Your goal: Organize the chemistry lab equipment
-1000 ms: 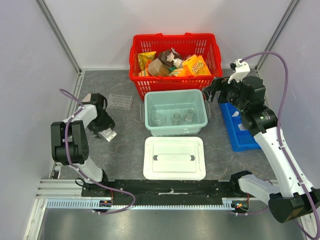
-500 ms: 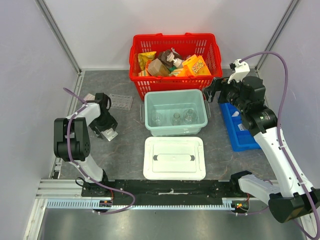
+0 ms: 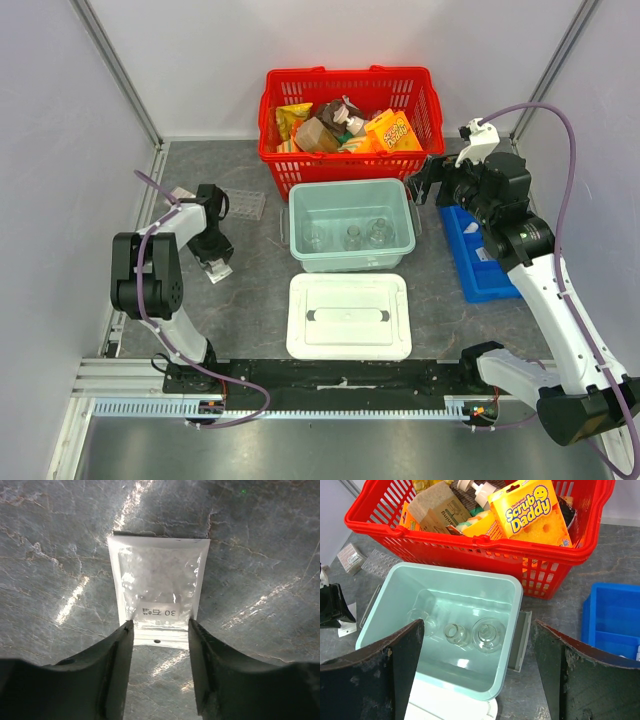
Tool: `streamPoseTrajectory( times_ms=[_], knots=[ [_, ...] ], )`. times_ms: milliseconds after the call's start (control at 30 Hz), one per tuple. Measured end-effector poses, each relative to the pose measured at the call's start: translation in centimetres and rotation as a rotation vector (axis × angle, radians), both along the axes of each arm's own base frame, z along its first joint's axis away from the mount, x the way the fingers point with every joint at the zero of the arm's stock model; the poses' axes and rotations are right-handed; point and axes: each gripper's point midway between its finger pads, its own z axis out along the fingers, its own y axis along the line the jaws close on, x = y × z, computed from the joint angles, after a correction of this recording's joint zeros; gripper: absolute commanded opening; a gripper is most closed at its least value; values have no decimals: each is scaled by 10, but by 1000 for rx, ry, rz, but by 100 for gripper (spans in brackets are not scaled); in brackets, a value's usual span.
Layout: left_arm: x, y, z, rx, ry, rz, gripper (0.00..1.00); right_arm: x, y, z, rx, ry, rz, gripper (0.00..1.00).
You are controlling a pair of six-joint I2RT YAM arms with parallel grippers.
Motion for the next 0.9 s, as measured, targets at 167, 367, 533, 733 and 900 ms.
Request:
streamPoseTrajectory(
  times_ms=[167, 367, 533, 733, 900],
  knots=[
    [-3, 2, -1, 12, 7, -1, 42, 0, 0, 0, 0, 0, 0, 94],
    [-12, 3, -1, 15, 15, -23, 50, 0, 1, 0, 8, 4, 2, 93],
    [-16, 4, 3, 19, 6, -54, 69, -1, 3, 0, 24, 11, 1, 93],
    [-11, 3, 14, 14, -39, -102, 76, -1, 3, 0, 30, 13, 3, 93],
    [-9, 3, 18, 13, -57, -148, 77, -1, 4, 0, 30, 14, 4, 93]
  ],
)
